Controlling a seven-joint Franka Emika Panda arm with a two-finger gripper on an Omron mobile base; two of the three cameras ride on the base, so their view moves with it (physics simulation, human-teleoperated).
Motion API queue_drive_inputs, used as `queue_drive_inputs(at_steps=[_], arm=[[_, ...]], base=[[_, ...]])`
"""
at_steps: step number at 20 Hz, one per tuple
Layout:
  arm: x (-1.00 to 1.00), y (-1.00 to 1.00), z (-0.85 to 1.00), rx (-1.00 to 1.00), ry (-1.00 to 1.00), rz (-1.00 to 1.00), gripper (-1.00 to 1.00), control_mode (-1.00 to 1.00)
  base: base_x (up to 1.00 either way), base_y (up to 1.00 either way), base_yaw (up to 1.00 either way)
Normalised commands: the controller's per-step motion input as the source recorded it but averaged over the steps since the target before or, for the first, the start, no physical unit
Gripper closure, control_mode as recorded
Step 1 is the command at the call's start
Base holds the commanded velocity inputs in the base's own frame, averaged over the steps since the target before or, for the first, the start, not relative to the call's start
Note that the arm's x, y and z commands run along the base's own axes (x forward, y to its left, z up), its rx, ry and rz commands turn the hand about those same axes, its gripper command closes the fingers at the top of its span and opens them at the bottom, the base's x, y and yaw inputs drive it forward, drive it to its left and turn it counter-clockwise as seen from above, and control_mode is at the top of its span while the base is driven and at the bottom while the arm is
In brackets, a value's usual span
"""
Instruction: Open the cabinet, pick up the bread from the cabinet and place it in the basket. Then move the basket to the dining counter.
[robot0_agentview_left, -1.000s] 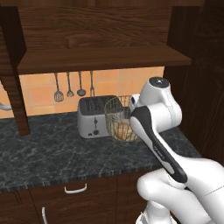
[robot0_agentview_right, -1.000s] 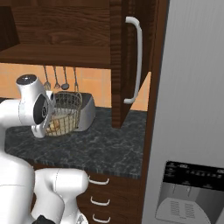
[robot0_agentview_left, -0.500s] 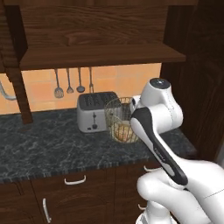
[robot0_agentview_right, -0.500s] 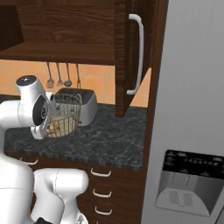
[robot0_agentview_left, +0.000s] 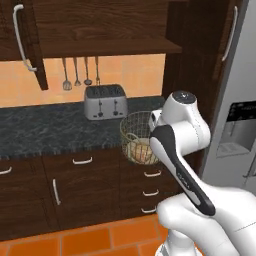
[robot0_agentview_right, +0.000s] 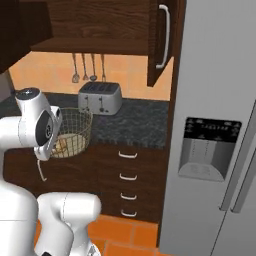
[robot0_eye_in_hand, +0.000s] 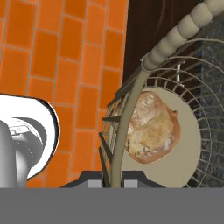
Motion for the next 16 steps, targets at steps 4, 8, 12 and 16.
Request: queue_drive_inputs(at_steps=[4,8,12,16], arm=[[0.0,0.0,0.0,0.0,0.0,0.0,1.0,1.0],[0.0,0.0,0.0,0.0,0.0,0.0,1.0,1.0],[0.0,0.0,0.0,0.0,0.0,0.0,1.0,1.0],[0.0,0.0,0.0,0.0,0.0,0.0,1.0,1.0]], base=[[-1.0,0.0,0.06],[-0.73,0.01,0.81],[-0.61,-0.05,0.96],[-0.28,-0.07,1.0]])
